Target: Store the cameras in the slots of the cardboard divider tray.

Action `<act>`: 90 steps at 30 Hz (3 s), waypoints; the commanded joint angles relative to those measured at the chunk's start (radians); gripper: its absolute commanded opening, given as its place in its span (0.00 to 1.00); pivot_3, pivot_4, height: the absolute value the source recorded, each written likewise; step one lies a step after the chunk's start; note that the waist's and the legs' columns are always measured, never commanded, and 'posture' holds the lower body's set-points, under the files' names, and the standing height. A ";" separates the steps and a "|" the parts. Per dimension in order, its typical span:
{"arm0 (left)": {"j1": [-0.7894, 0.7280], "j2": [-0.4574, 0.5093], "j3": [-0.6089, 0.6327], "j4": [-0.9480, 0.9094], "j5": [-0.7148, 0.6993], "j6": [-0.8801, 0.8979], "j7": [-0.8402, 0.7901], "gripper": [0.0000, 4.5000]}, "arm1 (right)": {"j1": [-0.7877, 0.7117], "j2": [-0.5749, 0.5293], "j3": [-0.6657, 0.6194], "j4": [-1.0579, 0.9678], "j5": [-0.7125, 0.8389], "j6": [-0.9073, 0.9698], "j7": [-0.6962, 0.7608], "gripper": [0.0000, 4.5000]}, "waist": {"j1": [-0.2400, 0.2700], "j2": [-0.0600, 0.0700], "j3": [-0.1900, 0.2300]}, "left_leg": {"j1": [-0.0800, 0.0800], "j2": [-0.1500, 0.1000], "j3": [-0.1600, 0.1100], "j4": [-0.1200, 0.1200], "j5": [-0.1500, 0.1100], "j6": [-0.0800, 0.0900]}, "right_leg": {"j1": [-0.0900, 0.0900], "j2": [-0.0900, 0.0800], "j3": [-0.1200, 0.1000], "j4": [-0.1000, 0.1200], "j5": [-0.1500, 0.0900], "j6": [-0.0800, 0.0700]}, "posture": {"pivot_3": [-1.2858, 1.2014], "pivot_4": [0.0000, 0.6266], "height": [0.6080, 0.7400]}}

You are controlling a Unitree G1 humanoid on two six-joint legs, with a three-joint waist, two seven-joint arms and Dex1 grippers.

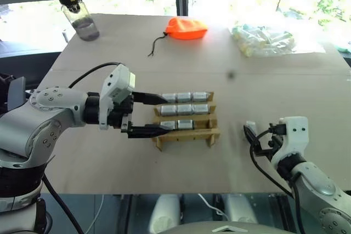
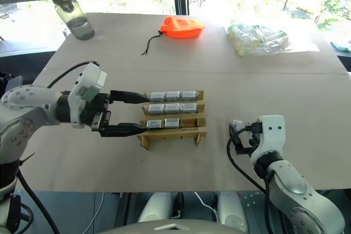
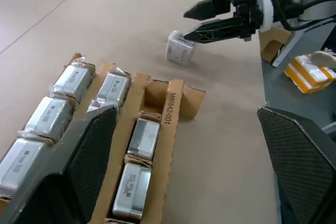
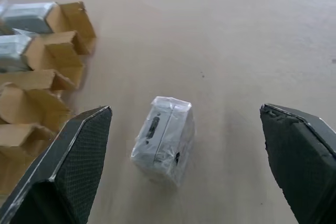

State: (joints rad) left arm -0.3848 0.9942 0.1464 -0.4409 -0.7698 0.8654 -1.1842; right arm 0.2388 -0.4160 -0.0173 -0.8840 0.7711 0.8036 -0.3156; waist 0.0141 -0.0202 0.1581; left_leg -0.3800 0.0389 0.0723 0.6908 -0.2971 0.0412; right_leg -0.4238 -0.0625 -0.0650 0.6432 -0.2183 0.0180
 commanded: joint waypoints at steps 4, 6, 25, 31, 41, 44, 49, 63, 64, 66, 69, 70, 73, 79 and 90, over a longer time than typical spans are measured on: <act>0.002 0.027 0.009 -0.004 0.000 -0.029 -0.017 0.99 | -0.042 0.066 0.004 -0.054 0.036 0.148 -0.101 1.00 | -0.001 0.000 0.000 | 0.000 0.000 0.000 -0.002 0.000 0.000 | 0.000 0.000 0.000 0.000 0.000 0.000 | 0.52 0.24 0.89; 0.005 0.031 0.013 -0.008 -0.004 -0.027 -0.016 0.99 | -0.052 0.086 0.016 -0.055 0.037 0.178 -0.118 1.00 | -0.001 0.000 0.000 | 0.000 0.000 0.000 -0.003 0.000 0.000 | -0.001 0.000 0.000 -0.001 0.000 -0.001 | 0.52 0.24 0.89; 0.066 0.071 0.062 -0.026 -0.006 -0.100 -0.050 1.00 | -0.121 0.143 0.020 -0.051 -0.027 0.306 -0.064 0.17 | -0.003 0.000 0.000 | -0.002 0.000 0.002 -0.003 0.000 0.000 | -0.005 0.001 0.000 -0.001 0.000 0.000 | 0.52 0.24 0.89; 0.091 0.068 0.062 -0.022 0.008 -0.146 -0.043 1.00 | -0.208 -0.117 0.095 -0.041 -0.164 0.167 0.224 0.17 | -0.004 0.000 0.000 | -0.002 0.000 0.004 -0.003 0.000 0.000 | -0.005 0.001 0.000 -0.001 0.000 0.000 | 0.52 0.24 0.89; 0.177 0.072 0.137 -0.073 -0.015 -0.193 -0.054 1.00 | -0.505 -0.511 0.177 0.263 -0.271 -0.384 1.150 0.17 | -0.003 -0.001 0.001 | -0.002 0.000 0.003 -0.004 0.000 0.000 | -0.006 0.005 0.000 -0.002 0.000 -0.001 | 0.52 0.24 0.89; 0.188 0.070 0.151 -0.084 -0.013 -0.205 -0.044 1.00 | -0.652 -0.488 0.239 0.389 -0.281 -0.412 1.321 0.17 | -0.003 -0.001 0.001 | -0.002 0.001 0.003 -0.004 0.000 0.000 | -0.006 0.005 0.000 -0.002 0.001 -0.002 | 0.52 0.24 0.89; 0.251 0.040 0.234 -0.143 -0.033 -0.234 -0.013 1.00 | -0.869 -0.375 0.368 0.586 -0.315 -0.404 1.530 0.17 | -0.004 -0.001 0.002 | -0.003 0.002 0.003 -0.003 0.000 0.000 | -0.006 0.005 -0.001 -0.002 0.001 -0.003 | 0.52 0.24 0.89; 0.414 0.064 0.409 -0.232 -0.056 -0.200 0.038 1.00 | -1.016 -0.174 0.452 0.908 -0.518 -0.523 1.646 0.17 | -0.003 -0.001 0.002 | -0.004 0.000 0.002 -0.003 0.000 0.000 | -0.006 0.001 -0.003 0.000 0.002 -0.002 | 0.52 0.24 0.89; 0.421 0.065 0.412 -0.236 -0.057 -0.201 0.038 1.00 | -1.016 -0.174 0.452 0.913 -0.524 -0.520 1.652 0.17 | -0.003 -0.001 0.002 | -0.004 0.000 0.002 -0.003 0.000 0.000 | -0.006 0.001 -0.003 0.000 0.002 -0.002 | 0.52 0.24 0.89; 0.426 0.066 0.414 -0.241 -0.058 -0.203 0.042 1.00 | -1.014 -0.175 0.453 0.916 -0.533 -0.508 1.663 0.17 | -0.003 -0.001 0.002 | -0.004 0.000 0.002 -0.003 0.000 0.000 | -0.006 0.001 -0.003 0.000 0.002 -0.002 | 0.52 0.24 0.89; 0.424 0.068 0.412 -0.241 -0.064 -0.202 0.047 1.00 | -1.012 -0.173 0.450 0.915 -0.544 -0.494 1.672 0.17 | -0.002 -0.001 0.002 | -0.004 0.000 0.002 -0.003 0.000 0.000 | -0.006 0.001 -0.003 0.000 0.002 -0.002 | 0.52 0.24 0.89; 0.422 0.069 0.411 -0.239 -0.064 -0.203 0.047 1.00 | -1.013 -0.170 0.449 0.917 -0.547 -0.490 1.673 0.17 | -0.002 -0.001 0.002 | -0.004 0.000 0.002 -0.003 0.000 0.000 | -0.006 0.000 -0.003 0.000 0.002 -0.002 | 0.52 0.24 0.89; 0.421 0.075 0.406 -0.233 -0.060 -0.207 0.045 1.00 | -1.011 -0.172 0.451 0.912 -0.557 -0.472 1.679 0.17 | -0.002 -0.001 0.002 | -0.004 0.000 0.002 -0.003 0.000 0.000 | -0.006 0.000 -0.003 0.000 0.002 -0.002 | 0.52 0.24 0.89; 0.409 0.086 0.389 -0.218 -0.040 -0.229 0.034 1.00 | -0.998 -0.148 0.452 0.898 -0.576 -0.421 1.644 0.17 | -0.002 -0.001 0.002 | -0.004 0.000 0.002 -0.003 0.000 0.000 | -0.006 0.000 -0.003 0.000 0.002 -0.002 | 0.52 0.24 0.89; 0.392 0.094 0.360 -0.206 -0.036 -0.231 0.029 1.00 | -0.972 -0.146 0.453 0.903 -0.608 -0.432 1.650 0.86 | -0.003 -0.001 0.002 | -0.004 0.000 0.002 -0.003 0.000 0.000 | -0.006 0.001 -0.003 0.000 0.002 -0.002 | 0.52 0.24 0.89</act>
State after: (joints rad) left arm 0.0169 1.0712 0.4999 -0.6448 -0.8066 0.6479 -1.1532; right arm -0.7322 -0.5613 0.4565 0.0399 0.1621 0.3788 1.3410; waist 0.0110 -0.0208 0.1601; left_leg -0.3836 0.0388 0.0743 0.6877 -0.2971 0.0410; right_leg -0.4302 -0.0619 -0.0683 0.6430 -0.2167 0.0156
